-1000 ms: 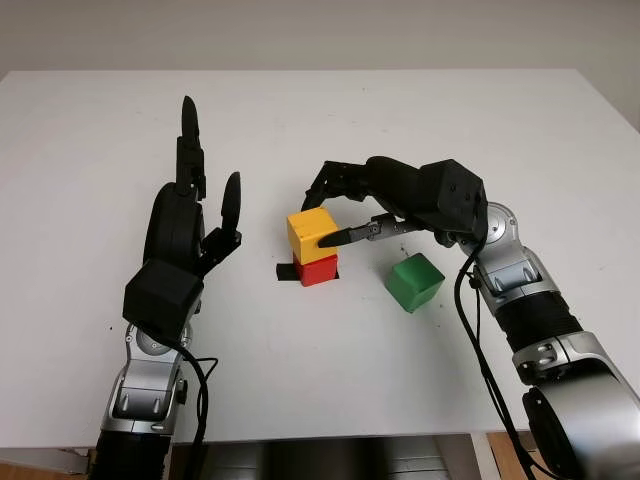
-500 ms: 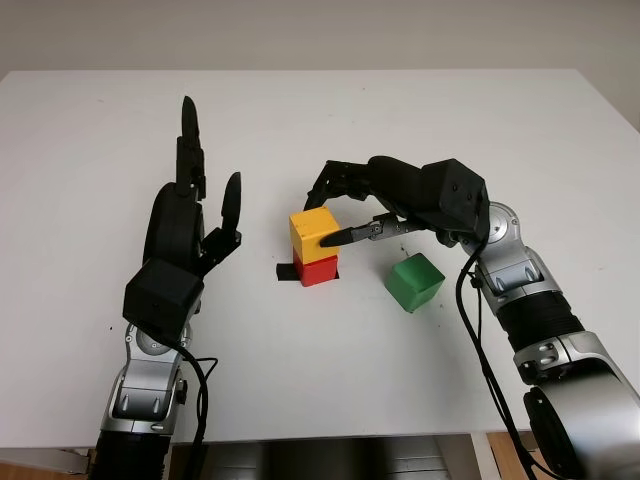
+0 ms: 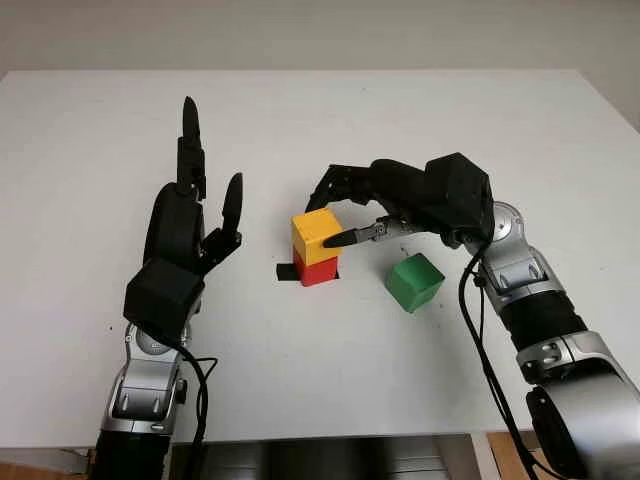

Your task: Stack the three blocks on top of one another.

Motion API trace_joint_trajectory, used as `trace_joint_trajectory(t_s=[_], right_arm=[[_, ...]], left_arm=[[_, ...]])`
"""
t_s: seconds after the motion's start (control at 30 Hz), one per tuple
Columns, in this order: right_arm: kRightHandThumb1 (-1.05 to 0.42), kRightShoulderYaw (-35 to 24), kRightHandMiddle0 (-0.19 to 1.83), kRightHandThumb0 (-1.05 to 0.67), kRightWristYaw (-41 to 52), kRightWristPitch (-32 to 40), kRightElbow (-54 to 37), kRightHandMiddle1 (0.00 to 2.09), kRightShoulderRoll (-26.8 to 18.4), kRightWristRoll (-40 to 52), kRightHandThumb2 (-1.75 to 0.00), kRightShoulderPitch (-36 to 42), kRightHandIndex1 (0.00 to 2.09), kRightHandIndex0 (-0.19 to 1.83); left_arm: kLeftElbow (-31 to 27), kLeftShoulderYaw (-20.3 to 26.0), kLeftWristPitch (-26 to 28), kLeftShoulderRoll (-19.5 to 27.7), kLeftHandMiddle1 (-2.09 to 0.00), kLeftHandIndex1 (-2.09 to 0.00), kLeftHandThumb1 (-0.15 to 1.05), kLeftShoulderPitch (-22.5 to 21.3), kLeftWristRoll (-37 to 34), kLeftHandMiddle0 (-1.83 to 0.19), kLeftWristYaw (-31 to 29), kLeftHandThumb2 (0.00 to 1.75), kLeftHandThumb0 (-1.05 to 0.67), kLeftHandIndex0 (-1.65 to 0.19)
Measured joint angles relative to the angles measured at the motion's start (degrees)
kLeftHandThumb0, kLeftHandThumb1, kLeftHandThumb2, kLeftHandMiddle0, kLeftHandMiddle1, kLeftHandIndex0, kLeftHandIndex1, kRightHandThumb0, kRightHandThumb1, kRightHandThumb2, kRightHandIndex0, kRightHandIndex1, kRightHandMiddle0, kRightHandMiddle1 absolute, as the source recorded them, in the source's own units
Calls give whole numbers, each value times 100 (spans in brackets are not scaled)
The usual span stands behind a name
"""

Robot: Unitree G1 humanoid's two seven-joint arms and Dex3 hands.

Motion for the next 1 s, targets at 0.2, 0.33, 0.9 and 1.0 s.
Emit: trace_joint_trajectory(t_s=[0.2, 0.33, 0.9, 1.0], right_arm=[[-86, 8, 3, -89, 221, 22, -41, 58, -86, -6, -5, 0, 10, -2], [-85, 10, 1, -90, 331, 23, -54, 48, -95, -6, -5, 1, 7, -5], [-89, -822, 15, -80, 425, 402, -1044, 32, -1002, 533, -5, -19, 9, -4], [-87, -862, 18, -79, 351, -15, -1326, 32, -1522, 211, -5, 9, 9, -2]], left_arm=[[0, 2, 0, 1, -5, 0, 105, 0, -39, 18, -34, 68, -74, 19], [0, 2, -6, 2, -5, 0, 105, 0, -39, 18, -42, 68, -73, 19], [-1, 6, -91, 8, -6, -5, 105, 14, 140, 13, 180, 69, -74, 15], [-1, 11, -94, 5, -6, -4, 105, 19, 140, 13, 194, 69, -75, 15]])
